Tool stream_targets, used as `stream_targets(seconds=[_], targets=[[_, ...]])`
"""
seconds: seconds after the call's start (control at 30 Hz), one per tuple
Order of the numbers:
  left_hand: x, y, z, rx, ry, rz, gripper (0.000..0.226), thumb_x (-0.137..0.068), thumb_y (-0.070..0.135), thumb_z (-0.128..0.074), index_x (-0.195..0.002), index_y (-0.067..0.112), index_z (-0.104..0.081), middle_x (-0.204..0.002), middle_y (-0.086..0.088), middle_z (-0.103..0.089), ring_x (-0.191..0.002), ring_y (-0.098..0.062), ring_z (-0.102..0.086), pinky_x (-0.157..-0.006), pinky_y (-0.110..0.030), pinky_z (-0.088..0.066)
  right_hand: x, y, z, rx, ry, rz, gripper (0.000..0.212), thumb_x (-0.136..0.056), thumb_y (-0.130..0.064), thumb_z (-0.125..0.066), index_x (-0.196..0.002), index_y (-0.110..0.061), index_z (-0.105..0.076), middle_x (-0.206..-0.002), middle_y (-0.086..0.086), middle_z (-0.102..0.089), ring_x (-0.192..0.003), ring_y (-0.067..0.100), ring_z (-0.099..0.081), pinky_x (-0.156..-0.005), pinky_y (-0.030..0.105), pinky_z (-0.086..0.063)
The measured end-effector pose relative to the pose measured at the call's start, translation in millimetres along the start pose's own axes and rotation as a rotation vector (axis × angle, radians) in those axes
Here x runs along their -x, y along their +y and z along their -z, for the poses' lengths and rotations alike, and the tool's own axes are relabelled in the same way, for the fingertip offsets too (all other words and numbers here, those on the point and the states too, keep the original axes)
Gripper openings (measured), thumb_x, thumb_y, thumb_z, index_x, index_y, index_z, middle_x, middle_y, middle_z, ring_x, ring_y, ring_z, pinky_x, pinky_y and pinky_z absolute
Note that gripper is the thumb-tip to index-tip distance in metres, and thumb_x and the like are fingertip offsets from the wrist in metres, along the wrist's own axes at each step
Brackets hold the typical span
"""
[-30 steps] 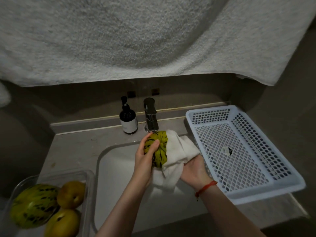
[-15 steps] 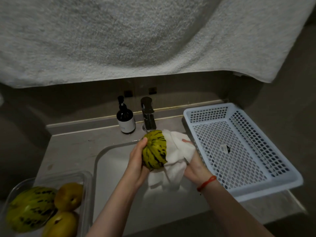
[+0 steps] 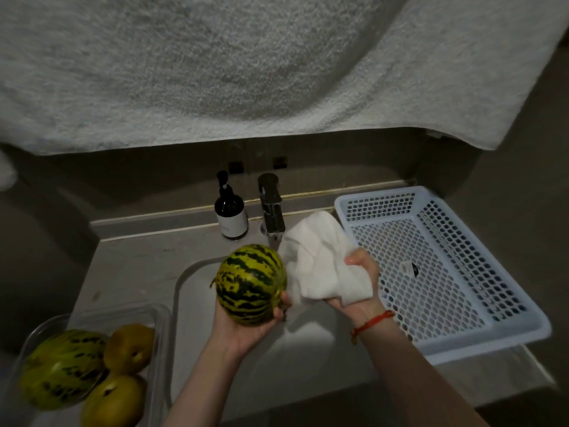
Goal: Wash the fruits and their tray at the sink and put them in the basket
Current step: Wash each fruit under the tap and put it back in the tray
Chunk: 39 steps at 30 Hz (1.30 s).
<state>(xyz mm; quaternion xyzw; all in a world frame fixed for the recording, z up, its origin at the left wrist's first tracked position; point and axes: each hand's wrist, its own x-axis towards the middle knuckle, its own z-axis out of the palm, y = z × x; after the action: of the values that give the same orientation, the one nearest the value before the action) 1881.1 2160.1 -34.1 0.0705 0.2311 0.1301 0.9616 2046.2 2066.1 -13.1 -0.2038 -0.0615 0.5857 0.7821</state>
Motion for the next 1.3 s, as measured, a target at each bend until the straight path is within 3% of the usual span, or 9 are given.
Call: stream_targets(seconds=[0.23,0.4,0.57,0.7,0.83,0.93,1.03,1.13,1.3], targets=[[1,36,-10,-0.136,0.06,-0.146,0.083,-0.087,0.064,-0.021,-0.086,0.003,-0.077,-0.09,-0.019,-0.069,-0.064,-0.028,-0.065,-0.048,-0.028,-0.052,10,-24,3,0.407,0.142,-0.144,0.048,-0.082,-0.001,-0.046,-0.128,-0.012,-0.047,-0.111,0.014,-0.061,-0.096,0.027,-0.063,-0.078,0.038,-0.053],[3,50,-19,-0.196,0.072,-0.192,0.081,-0.087,0.064,-0.022,-0.083,0.005,-0.077,-0.088,-0.019,-0.071,-0.063,-0.03,-0.067,-0.046,-0.03,-0.053,16,-33,-4,1.286,0.371,-0.052,0.073,-0.086,0.009,-0.051,-0.139,-0.034,-0.025,-0.057,0.001,-0.049,-0.044,0.011,-0.046,-0.042,0.022,-0.038],[7,57,-17,-0.205,0.078,-0.185,0.078,-0.086,0.064,-0.026,-0.085,0.006,-0.078,-0.089,-0.019,-0.071,-0.065,-0.03,-0.067,-0.048,-0.029,-0.053,23,-42,-25,1.279,0.265,-0.2,0.061,-0.079,0.007,-0.065,-0.134,-0.011,-0.046,-0.11,0.008,-0.065,-0.097,0.019,-0.065,-0.078,0.026,-0.057],[8,55,-19,-0.216,0.074,-0.176,0.069,-0.078,0.062,-0.039,-0.087,0.005,-0.077,-0.089,-0.022,-0.071,-0.065,-0.032,-0.068,-0.047,-0.031,-0.053,21,-43,-41,2.0,0.224,-0.17,0.042,-0.076,-0.019,-0.076,-0.116,-0.013,-0.063,-0.1,0.0,-0.065,-0.095,0.016,-0.061,-0.081,0.025,-0.05],[7,58,-23,-0.245,0.097,-0.19,0.066,-0.062,0.059,-0.049,-0.106,0.011,-0.064,-0.089,-0.021,-0.071,-0.064,-0.032,-0.068,-0.048,-0.031,-0.054,24,-45,-46,2.306,0.133,0.056,0.022,-0.083,-0.04,-0.065,-0.09,-0.019,-0.068,-0.094,-0.006,-0.053,-0.093,0.012,-0.05,-0.074,0.024,-0.04],[7,63,-22,-0.263,0.113,-0.151,0.064,-0.076,0.062,-0.041,-0.109,0.012,-0.061,-0.09,-0.021,-0.071,-0.065,-0.032,-0.067,-0.052,-0.031,-0.055,22,-54,-47,2.014,0.065,0.091,0.014,-0.083,-0.041,-0.063,-0.089,-0.028,-0.064,-0.109,-0.014,-0.049,-0.104,0.006,-0.045,-0.087,0.025,-0.04],[6,63,-20,-0.302,0.196,-0.107,0.061,-0.079,0.061,-0.043,-0.107,0.01,-0.063,-0.095,-0.025,-0.068,-0.067,-0.034,-0.067,-0.054,-0.035,-0.057,17,-49,-48,1.422,0.207,0.215,0.017,-0.088,-0.025,-0.06,-0.073,-0.021,-0.064,-0.071,-0.009,-0.062,-0.067,0.007,-0.059,-0.057,0.017,-0.047],[8,61,-13,-0.379,0.301,-0.073,0.061,-0.084,0.061,-0.039,-0.108,0.01,-0.062,-0.105,-0.025,-0.063,-0.081,-0.036,-0.061,-0.052,-0.038,-0.056,15,-41,-43,1.329,0.335,0.382,0.018,-0.09,-0.024,-0.058,-0.074,-0.018,-0.062,-0.069,-0.001,-0.062,-0.062,0.008,-0.06,-0.053,0.016,-0.048],[6,46,-9,-0.431,0.35,-0.009,0.055,-0.081,0.057,-0.047,-0.084,0.008,-0.072,-0.077,-0.023,-0.071,-0.078,-0.037,-0.063,-0.054,-0.043,-0.055,10,-28,-63,1.398,0.346,0.644,0.008,-0.088,-0.03,-0.06,-0.081,-0.033,-0.062,-0.08,-0.01,-0.063,-0.074,-0.003,-0.06,-0.061,0.015,-0.051]])
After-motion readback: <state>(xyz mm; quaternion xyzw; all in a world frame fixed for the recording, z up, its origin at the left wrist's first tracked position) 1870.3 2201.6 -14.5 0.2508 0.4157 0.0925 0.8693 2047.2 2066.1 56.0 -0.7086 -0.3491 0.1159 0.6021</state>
